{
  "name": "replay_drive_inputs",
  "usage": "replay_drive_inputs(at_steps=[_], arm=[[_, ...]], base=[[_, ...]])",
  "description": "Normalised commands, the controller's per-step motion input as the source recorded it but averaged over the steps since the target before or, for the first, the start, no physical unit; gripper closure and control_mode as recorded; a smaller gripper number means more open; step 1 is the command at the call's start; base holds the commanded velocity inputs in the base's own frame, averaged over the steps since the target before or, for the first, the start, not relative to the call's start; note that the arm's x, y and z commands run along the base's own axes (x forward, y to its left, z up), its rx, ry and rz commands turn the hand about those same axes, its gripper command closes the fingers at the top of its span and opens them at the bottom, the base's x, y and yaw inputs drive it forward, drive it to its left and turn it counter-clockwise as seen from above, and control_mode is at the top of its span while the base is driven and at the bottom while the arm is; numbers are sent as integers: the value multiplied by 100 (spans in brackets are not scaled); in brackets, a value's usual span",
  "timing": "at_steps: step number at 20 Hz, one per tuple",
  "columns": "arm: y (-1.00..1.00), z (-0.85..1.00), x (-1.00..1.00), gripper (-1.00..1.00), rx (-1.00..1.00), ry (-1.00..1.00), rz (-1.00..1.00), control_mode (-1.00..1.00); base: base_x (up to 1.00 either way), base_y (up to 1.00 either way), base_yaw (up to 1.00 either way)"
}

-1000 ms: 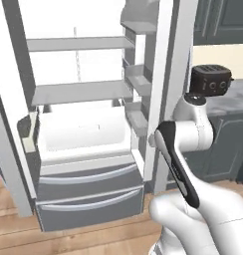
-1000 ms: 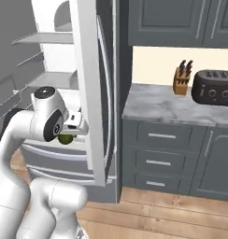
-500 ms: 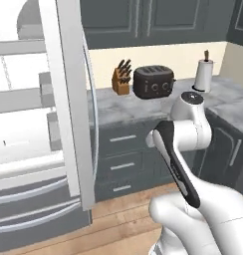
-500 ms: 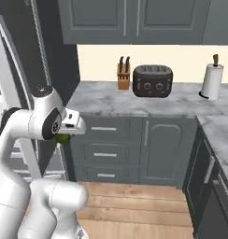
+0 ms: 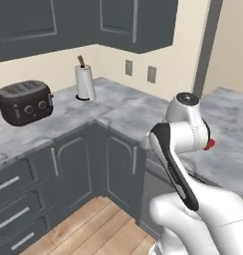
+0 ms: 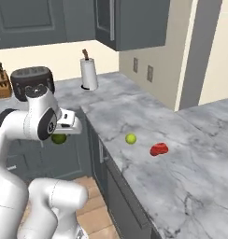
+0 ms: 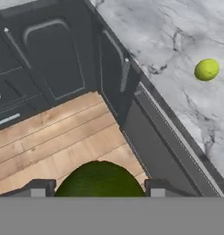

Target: Open the fridge, remove the pear, lime, and steak, and place them on any counter.

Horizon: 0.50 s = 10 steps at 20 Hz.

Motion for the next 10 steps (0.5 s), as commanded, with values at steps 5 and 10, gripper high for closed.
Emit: replay_drive_inputs(at_steps=[5, 10], arm=[[0, 0, 0, 100, 0, 0, 0, 100], [-97, -35, 34, 100, 2, 12, -52, -100]], base=[[2, -74, -71], [0, 0, 0]])
